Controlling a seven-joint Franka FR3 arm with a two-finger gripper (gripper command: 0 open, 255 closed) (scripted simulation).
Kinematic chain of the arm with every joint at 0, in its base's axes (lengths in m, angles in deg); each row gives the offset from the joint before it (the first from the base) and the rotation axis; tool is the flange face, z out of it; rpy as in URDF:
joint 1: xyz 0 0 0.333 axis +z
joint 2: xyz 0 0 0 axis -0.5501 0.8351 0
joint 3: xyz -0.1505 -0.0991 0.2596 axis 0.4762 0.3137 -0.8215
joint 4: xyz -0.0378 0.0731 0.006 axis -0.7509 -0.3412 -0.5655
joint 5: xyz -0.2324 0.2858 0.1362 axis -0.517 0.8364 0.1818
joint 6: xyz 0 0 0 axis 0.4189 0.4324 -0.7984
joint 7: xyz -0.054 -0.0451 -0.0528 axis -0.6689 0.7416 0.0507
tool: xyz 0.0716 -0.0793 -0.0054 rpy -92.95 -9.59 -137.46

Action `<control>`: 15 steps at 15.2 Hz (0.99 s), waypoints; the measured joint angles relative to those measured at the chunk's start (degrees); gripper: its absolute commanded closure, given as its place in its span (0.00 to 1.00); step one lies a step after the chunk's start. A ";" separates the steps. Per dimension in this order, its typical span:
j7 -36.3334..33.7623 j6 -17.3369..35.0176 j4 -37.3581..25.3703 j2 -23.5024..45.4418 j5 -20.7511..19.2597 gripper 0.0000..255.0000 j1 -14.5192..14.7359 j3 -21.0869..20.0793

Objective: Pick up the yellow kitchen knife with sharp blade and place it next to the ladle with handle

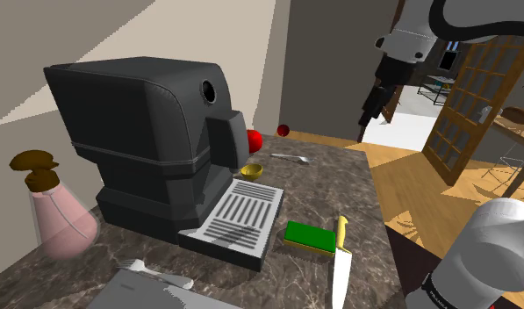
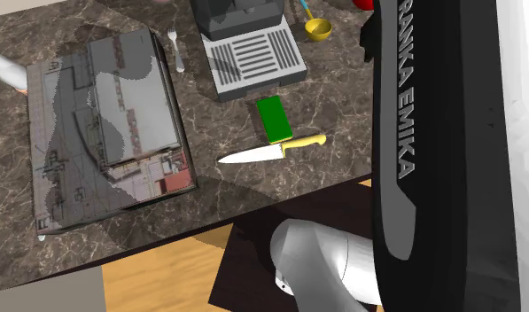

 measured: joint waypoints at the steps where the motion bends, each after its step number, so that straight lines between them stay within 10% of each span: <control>1: 0.00 0.00 0.00 0.00 0.00 0.00 0.00 0.00; 15: -32.14 8.25 21.84 -2.03 13.15 0.00 -8.13 -7.18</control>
